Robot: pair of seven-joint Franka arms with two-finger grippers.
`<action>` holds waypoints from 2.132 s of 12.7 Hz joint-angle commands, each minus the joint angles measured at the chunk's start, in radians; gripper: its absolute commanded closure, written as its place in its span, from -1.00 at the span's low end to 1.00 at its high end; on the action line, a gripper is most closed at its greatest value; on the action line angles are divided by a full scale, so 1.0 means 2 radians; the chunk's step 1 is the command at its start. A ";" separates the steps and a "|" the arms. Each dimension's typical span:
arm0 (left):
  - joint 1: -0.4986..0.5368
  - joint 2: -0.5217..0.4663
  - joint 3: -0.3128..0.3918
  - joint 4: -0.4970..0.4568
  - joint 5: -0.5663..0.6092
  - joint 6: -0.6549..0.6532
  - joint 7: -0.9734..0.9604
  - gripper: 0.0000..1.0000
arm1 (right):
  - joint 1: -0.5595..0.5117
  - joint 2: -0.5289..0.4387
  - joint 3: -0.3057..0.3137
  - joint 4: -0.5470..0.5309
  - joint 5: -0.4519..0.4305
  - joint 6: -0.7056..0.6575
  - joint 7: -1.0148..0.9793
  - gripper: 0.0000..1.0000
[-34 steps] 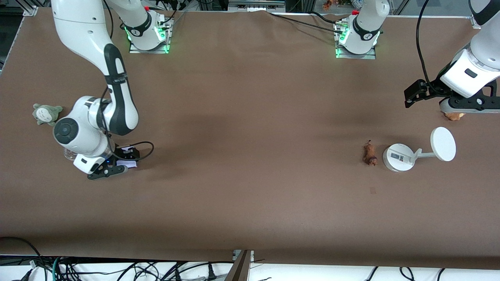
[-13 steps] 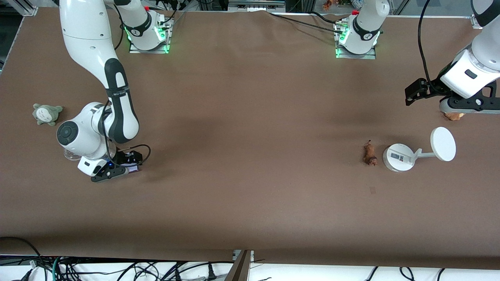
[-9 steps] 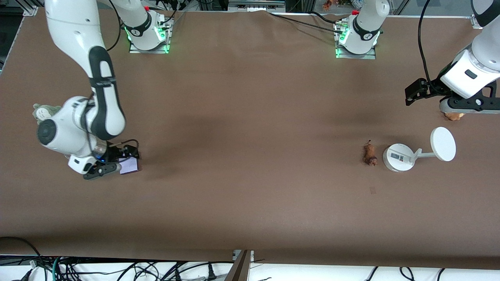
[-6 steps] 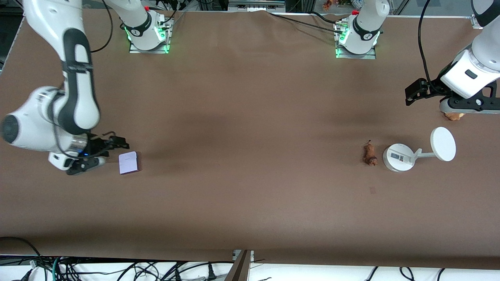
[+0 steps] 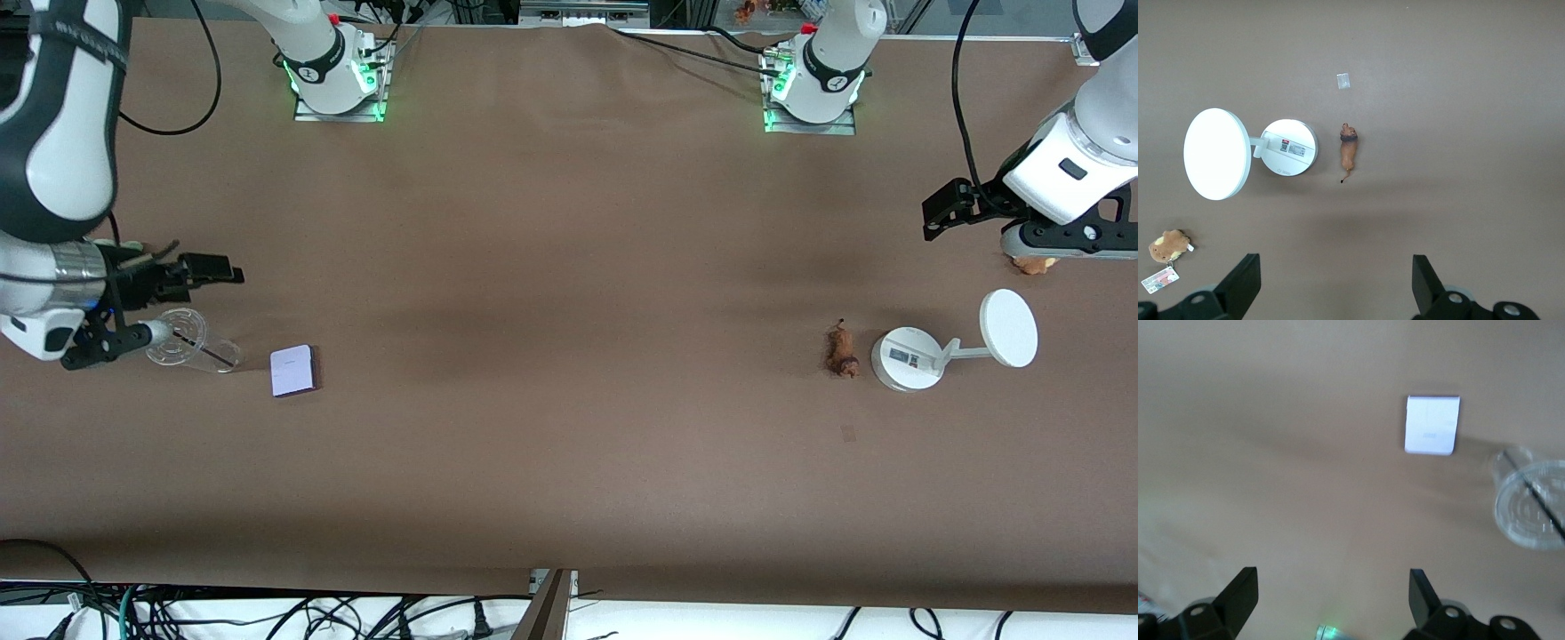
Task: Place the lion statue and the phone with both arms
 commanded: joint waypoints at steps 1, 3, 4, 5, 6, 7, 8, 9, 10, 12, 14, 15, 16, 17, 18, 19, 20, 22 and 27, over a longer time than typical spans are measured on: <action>0.001 0.005 0.002 0.014 -0.007 -0.013 0.011 -1.00 | 0.001 0.009 -0.011 0.097 -0.015 -0.084 0.054 -1.00; 0.001 0.005 0.002 0.014 -0.007 -0.013 0.011 -1.00 | 0.003 0.008 -0.011 0.127 -0.033 -0.099 0.085 -1.00; 0.001 0.005 0.002 0.014 -0.007 -0.013 0.011 -1.00 | 0.003 0.008 -0.011 0.129 -0.035 -0.099 0.094 -1.00; 0.002 0.005 0.002 0.014 -0.007 -0.013 0.011 -1.00 | 0.002 0.008 -0.009 0.128 -0.035 -0.099 0.096 -1.00; 0.002 0.005 0.002 0.014 -0.007 -0.013 0.011 -1.00 | 0.003 0.008 -0.009 0.129 -0.036 -0.098 0.096 -1.00; 0.002 0.005 0.002 0.014 -0.007 -0.013 0.011 -1.00 | 0.003 0.008 -0.009 0.129 -0.035 -0.098 0.097 -1.00; 0.002 0.005 0.002 0.014 -0.007 -0.013 0.011 -1.00 | 0.008 0.008 -0.009 0.129 -0.037 -0.097 0.101 -1.00; 0.002 0.005 0.002 0.014 -0.007 -0.013 0.011 -1.00 | 0.017 0.008 -0.009 0.129 -0.040 -0.094 0.128 -1.00; 0.002 0.005 0.002 0.014 -0.007 -0.013 0.011 -1.00 | 0.024 0.008 -0.009 0.128 -0.046 -0.098 0.147 -1.00; 0.002 0.005 0.002 0.014 -0.007 -0.013 0.012 -1.00 | 0.029 0.008 -0.008 0.128 -0.048 -0.098 0.150 -1.00; 0.002 0.005 0.002 0.014 -0.007 -0.013 0.012 -1.00 | 0.028 0.008 -0.008 0.128 -0.048 -0.099 0.150 -1.00; 0.002 0.005 0.002 0.014 -0.007 -0.013 0.012 -1.00 | 0.029 0.008 -0.008 0.128 -0.048 -0.099 0.150 -1.00; 0.002 0.005 0.002 0.014 -0.007 -0.013 0.011 -1.00 | 0.029 0.008 -0.006 0.127 -0.050 -0.098 0.151 -1.00; 0.002 0.005 0.002 0.014 -0.007 -0.013 0.011 -1.00 | 0.024 0.001 -0.002 0.126 -0.052 -0.098 0.159 -1.00; 0.002 0.005 0.002 0.014 -0.007 -0.013 0.012 -1.00 | 0.018 -0.005 0.007 0.126 -0.051 -0.097 0.174 -1.00; 0.003 0.005 0.002 0.014 -0.007 -0.013 0.012 -1.00 | -0.003 -0.007 0.031 0.125 -0.051 -0.098 0.188 -1.00; 0.003 0.005 0.002 0.014 -0.007 -0.013 0.012 -1.00 | -0.037 -0.015 0.075 0.125 -0.055 -0.098 0.201 -1.00; 0.003 0.005 0.002 0.014 -0.007 -0.013 0.012 -1.00 | -0.102 -0.041 0.183 0.117 -0.109 -0.091 0.228 -1.00; 0.003 0.005 0.002 0.014 -0.007 -0.013 0.012 -1.00 | -0.174 -0.165 0.314 -0.068 -0.193 0.025 0.226 -1.00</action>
